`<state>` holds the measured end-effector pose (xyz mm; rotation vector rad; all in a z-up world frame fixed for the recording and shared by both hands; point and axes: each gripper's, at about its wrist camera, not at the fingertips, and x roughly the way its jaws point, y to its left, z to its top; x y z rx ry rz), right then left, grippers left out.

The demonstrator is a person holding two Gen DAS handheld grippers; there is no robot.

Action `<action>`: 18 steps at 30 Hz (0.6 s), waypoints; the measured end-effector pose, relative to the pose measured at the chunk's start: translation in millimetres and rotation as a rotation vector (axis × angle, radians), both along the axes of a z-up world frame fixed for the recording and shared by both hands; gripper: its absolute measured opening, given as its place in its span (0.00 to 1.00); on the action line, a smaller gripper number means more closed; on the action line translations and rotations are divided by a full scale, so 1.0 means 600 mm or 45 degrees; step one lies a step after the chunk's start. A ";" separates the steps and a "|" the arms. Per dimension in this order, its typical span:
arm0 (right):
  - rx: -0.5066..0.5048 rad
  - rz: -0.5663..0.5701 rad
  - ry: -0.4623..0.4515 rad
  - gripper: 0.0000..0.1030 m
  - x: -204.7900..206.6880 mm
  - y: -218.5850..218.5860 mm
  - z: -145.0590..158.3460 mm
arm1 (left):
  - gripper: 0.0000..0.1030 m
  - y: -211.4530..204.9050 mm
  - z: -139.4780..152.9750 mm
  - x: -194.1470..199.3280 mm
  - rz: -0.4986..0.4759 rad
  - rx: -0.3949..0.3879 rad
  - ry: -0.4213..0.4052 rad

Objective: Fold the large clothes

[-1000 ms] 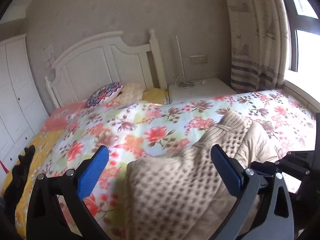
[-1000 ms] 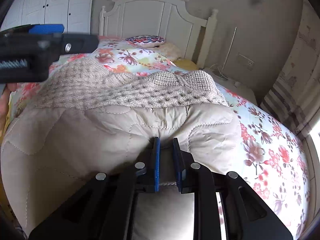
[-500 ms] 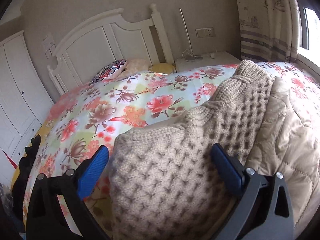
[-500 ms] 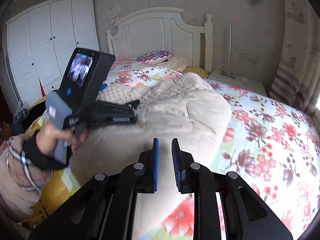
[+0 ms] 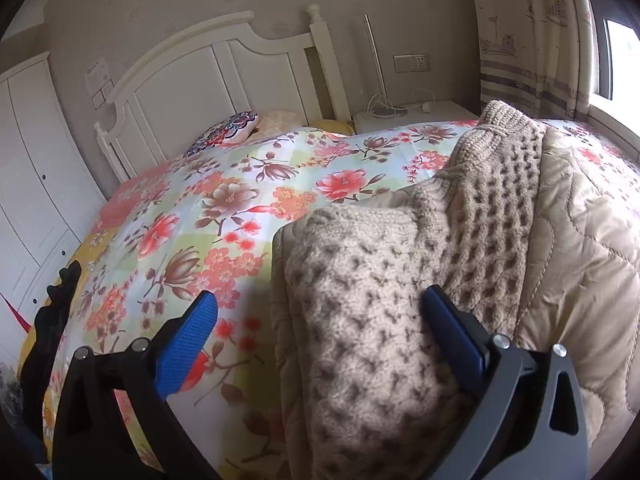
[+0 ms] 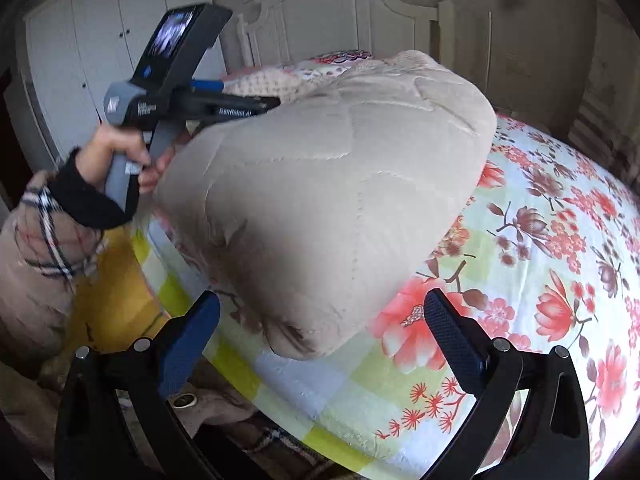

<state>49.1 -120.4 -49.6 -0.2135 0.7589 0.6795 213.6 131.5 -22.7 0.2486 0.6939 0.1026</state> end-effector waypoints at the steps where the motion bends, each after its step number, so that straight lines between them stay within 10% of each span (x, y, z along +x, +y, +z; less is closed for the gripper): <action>1: -0.016 -0.009 -0.004 0.96 0.004 0.008 -0.008 | 0.98 0.002 -0.001 0.001 -0.002 -0.011 0.003; 10: 0.149 -0.088 0.106 0.94 0.061 0.010 -0.036 | 0.98 0.017 -0.010 0.003 -0.014 -0.077 -0.031; 18: 0.099 -0.127 -0.071 0.76 0.048 0.019 -0.031 | 0.98 0.045 -0.024 0.012 0.017 -0.207 -0.018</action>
